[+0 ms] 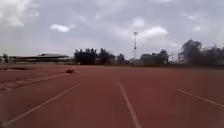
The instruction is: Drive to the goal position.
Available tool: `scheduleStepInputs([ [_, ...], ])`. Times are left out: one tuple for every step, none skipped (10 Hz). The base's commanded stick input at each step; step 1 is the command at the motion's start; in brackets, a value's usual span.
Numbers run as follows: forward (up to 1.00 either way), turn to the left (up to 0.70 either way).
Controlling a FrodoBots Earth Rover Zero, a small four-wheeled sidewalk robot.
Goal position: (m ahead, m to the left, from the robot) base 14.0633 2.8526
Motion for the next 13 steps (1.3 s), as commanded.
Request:
scheduleStepInputs([
  [0.45, 0.00],
  [0.45, 0.00],
  [0.45, 0.00],
  [0.45, 0.00],
  [0.45, 0.00],
  [0.45, 0.00],
  [0.45, 0.00],
  [0.45, 0.00],
  [0.45, 0.00],
  [0.45, 0.00],
  [0.45, 0.00],
  [0.45, 0.00],
  [0.45, 0.00],
])
